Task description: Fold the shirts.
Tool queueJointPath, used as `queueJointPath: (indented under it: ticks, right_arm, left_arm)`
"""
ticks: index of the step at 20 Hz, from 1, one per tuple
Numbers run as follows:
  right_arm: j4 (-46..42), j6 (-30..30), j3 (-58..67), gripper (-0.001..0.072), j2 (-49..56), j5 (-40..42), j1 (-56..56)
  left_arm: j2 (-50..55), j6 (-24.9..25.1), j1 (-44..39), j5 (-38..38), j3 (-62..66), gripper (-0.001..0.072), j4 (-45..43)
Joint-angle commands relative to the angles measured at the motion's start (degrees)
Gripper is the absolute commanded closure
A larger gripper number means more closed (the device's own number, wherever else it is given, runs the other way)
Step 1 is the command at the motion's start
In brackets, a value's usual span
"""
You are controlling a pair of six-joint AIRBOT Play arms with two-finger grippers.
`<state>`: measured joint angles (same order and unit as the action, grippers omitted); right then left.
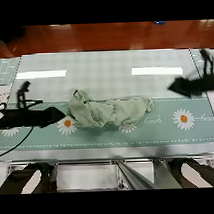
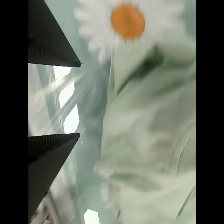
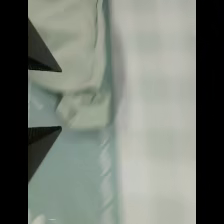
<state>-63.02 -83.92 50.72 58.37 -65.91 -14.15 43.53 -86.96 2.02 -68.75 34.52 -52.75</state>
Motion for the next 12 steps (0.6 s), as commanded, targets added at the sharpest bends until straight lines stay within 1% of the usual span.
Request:
queueJointPath:
  ticks: [1,3,4,7,12]
  right_arm:
    - [2.4,4.5,-18.7,0.0309,-9.3,2.1,-10.4]
    - [4.0,6.8,-23.1,0.0309,-10.5,1.8,-11.9]
    - [4.1,6.9,-24.2,0.0309,-10.5,1.7,-11.9]
    - [4.7,7.0,-24.7,0.0309,-10.5,2.1,-11.7]
    - [4.6,7.4,-24.7,0.0309,-10.5,2.1,-11.7]
  left_arm:
    - [8.7,8.3,-0.4,4.5,-1.6,0.02,13.2]
    - [13.3,8.4,-0.4,8.1,0.1,0.02,13.4]
    - [15.0,8.7,-0.4,9.1,1.3,0.02,13.4]
    - [19.6,12.3,-1.9,9.7,5.1,0.0199,13.2]
    - [27.4,12.4,-8.8,10.0,6.2,0.0197,9.7]
